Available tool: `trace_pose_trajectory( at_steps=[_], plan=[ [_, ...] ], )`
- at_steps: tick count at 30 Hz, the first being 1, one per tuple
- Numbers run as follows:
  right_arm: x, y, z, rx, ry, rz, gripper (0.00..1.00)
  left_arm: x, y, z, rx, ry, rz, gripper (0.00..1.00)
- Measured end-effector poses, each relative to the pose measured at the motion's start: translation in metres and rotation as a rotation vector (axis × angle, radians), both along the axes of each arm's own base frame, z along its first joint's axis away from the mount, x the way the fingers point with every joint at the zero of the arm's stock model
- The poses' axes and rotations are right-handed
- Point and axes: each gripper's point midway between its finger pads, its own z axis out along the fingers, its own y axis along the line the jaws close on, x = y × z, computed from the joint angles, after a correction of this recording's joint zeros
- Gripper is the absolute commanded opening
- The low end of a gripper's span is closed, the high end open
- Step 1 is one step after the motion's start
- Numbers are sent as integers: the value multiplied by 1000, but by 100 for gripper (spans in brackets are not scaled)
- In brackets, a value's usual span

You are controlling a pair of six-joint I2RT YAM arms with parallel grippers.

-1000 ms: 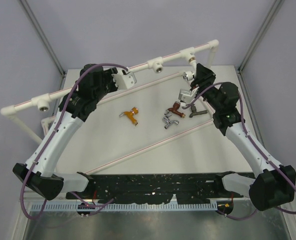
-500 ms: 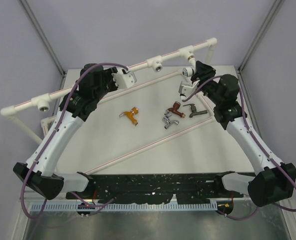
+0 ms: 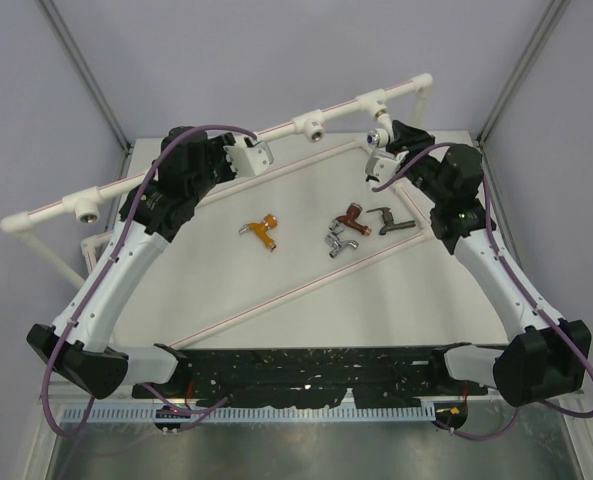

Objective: Install the water faucets

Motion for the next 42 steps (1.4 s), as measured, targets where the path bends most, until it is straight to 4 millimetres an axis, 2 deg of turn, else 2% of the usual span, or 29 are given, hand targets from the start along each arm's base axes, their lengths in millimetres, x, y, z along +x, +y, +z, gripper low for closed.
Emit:
trace_pose_trajectory(
  at_steps=[8, 35, 42],
  plan=[
    [5, 3, -1, 110, 43, 23, 5, 1, 1, 1, 0, -6, 6, 0],
    [8, 9, -7, 766, 282, 157, 5, 3, 2, 1, 3, -13, 12, 0],
    [8, 9, -8, 817, 279, 174, 5, 3, 2, 1, 3, -13, 13, 0]
  ],
)
